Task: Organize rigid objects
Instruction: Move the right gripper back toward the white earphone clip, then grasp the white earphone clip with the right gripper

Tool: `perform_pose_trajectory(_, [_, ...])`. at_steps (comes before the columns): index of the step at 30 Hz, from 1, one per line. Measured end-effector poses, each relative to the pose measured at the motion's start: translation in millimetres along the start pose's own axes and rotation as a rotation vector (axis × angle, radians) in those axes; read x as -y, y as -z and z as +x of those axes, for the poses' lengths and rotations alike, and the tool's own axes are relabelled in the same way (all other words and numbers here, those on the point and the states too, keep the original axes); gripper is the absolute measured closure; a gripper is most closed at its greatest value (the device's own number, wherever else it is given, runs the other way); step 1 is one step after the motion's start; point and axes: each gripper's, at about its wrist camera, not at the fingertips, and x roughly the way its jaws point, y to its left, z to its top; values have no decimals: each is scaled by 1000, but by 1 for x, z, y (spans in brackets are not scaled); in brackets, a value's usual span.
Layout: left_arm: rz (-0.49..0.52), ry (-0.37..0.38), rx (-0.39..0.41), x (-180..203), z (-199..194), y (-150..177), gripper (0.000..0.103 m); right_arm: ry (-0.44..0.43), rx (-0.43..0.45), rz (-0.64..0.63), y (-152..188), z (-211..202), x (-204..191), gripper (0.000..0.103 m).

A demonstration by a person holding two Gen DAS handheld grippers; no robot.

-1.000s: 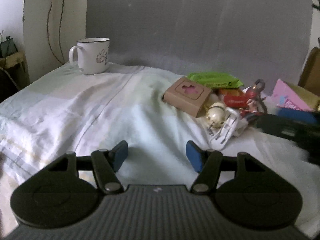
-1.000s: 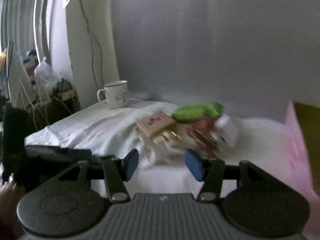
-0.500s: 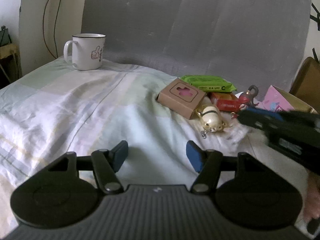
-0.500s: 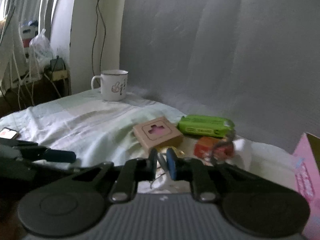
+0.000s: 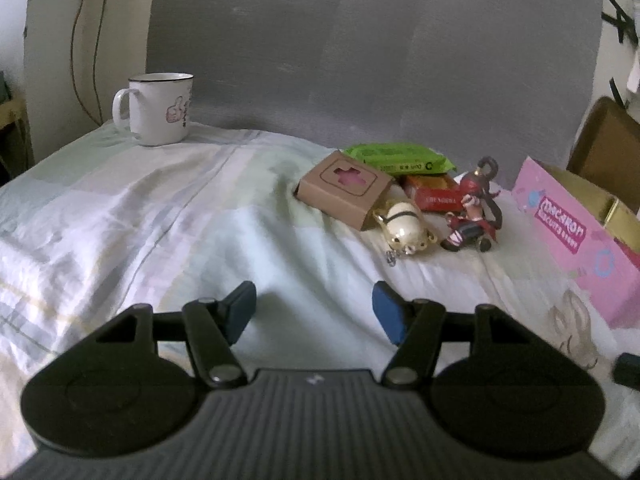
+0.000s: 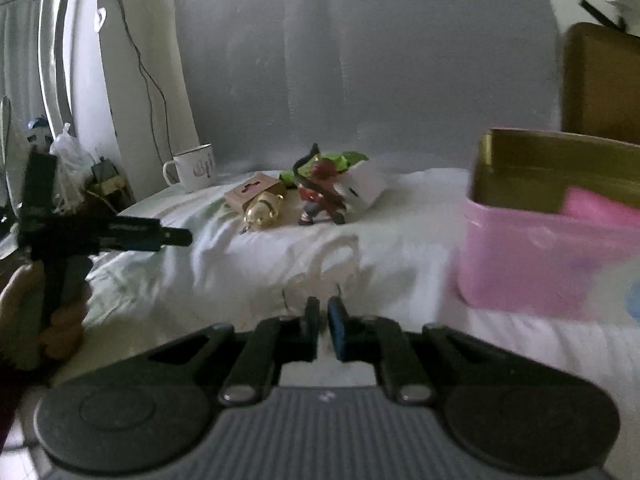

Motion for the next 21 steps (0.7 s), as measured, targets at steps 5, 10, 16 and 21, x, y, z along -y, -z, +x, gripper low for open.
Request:
perform_pose_trajectory(5, [42,-2,8,8,-4,3,36,7,20,29,10,-19,7,69])
perform_pose_trajectory(10, [48,16,-11,13,-7,5,36,-1,58,78,13,-30,18,67])
perform_pose_trajectory(16, [36,103,-17,30,-28,16,36,-21,60,146,15,-34,31,64])
perform_pose_trajectory(21, [161,187,0,66,-48,24,36,-17,55,105,14,-35,29,62])
